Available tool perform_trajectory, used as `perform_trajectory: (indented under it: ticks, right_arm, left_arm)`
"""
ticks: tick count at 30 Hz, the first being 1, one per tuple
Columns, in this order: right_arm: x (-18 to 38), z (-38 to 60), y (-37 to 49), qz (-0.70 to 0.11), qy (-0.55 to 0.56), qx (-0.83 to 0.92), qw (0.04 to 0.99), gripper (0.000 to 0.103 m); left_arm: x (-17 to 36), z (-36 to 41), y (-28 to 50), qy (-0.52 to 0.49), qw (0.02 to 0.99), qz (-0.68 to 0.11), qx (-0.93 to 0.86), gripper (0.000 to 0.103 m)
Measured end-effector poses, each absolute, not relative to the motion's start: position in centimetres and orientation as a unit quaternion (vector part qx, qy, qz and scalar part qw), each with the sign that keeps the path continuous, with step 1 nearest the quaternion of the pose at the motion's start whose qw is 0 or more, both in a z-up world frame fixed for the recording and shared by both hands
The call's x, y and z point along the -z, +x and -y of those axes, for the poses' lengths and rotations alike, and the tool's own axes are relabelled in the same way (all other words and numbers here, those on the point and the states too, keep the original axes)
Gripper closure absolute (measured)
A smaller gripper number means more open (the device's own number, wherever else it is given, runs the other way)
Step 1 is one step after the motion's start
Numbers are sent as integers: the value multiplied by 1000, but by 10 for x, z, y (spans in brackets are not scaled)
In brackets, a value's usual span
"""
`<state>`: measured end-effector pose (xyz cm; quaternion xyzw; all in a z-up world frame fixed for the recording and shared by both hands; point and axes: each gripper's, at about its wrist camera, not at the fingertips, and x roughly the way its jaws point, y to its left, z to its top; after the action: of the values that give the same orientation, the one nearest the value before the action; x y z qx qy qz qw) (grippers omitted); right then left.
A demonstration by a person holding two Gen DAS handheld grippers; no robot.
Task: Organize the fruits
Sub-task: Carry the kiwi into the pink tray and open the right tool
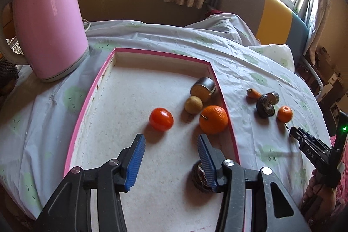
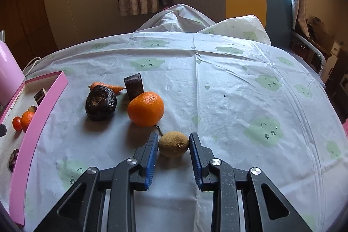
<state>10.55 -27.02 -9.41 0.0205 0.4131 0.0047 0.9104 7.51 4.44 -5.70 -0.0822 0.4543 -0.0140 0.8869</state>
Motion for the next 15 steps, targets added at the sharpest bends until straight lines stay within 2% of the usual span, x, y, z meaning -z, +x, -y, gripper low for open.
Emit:
perform_trajectory:
  ticks: [15]
  right_arm:
    - [63, 217, 85, -405, 71, -126, 903, 74]
  left_arm:
    - [61, -45, 59, -80, 888, -453, 14, 52]
